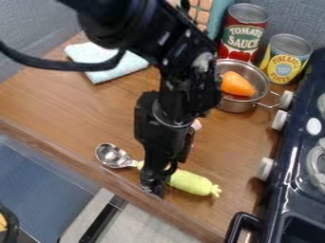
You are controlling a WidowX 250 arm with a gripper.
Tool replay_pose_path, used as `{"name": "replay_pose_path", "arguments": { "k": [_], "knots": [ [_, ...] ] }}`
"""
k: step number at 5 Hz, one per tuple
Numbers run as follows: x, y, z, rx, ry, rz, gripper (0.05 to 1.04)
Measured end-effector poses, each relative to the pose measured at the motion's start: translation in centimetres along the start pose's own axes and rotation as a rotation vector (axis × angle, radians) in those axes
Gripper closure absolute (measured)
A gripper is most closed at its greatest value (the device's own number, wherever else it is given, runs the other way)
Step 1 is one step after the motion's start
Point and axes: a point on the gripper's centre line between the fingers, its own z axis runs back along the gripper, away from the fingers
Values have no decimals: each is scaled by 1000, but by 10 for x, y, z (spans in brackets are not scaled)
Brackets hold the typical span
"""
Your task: Move the yellow spoon to the middle of the table
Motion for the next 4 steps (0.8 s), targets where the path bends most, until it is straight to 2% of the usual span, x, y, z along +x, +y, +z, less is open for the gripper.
{"name": "replay_pose_path", "arguments": {
  "k": [2, 3, 4],
  "knots": [
    [0, -14, -9, -12, -10, 5, 120],
    [1, -12, -9, -17, -9, 6, 374],
    [-5, -7, -7, -15, 17, -17, 639]
  ]
}}
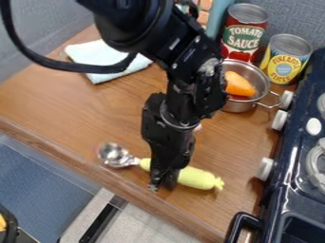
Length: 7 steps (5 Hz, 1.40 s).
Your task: Move the yellow spoon to the middle of the table
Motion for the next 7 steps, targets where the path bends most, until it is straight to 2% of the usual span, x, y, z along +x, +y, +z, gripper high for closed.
{"name": "replay_pose_path", "arguments": {
  "k": [1, 2, 3, 4, 5, 6, 7],
  "knots": [
    [-2, 5, 5, 10, 19, -21, 677],
    [-3, 2, 24, -20, 49, -67, 677],
    [-7, -11, 55, -42, 189, -94, 677],
    [-19, -22, 71, -50, 351, -169, 677],
    [-41, -39, 68, -7, 496, -354, 677],
    [-55, -47, 61, 14, 571, -431, 677],
    [-57, -50, 59, 37, 577, -457, 678]
  ]
}}
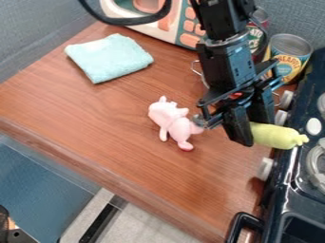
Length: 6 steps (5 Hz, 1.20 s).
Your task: Move the yellow spoon to the middle of the table
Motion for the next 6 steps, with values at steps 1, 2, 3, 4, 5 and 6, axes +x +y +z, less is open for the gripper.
{"name": "replay_pose_path", "arguments": {
  "k": [1, 2, 3, 4, 5, 6],
  "knots": [
    [3, 1, 0, 8, -16, 18, 678],
    [2, 0, -3, 7, -46, 81, 678],
    [-4, 1, -5, -13, -66, 187, 678],
    [43, 20, 4, -75, -48, 272, 678],
    [80, 37, 29, -98, -47, 332, 678],
    [99, 35, 30, -94, -60, 369, 678]
  ]
}}
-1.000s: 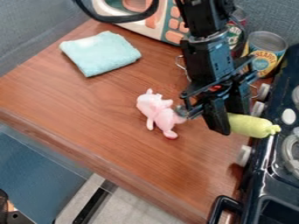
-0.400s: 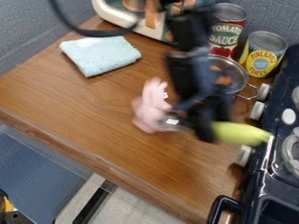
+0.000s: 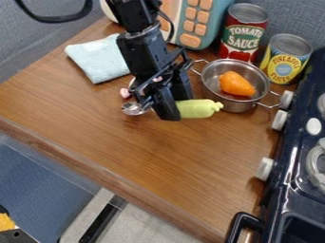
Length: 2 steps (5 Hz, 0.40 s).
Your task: Move the yellow spoon to the middle of the table
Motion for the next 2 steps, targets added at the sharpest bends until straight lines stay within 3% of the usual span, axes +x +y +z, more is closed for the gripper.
{"name": "replay_pose_path", "arguments": {
  "k": [2],
  "knots": [
    [21, -18, 9, -41, -18, 51, 678]
  ]
}}
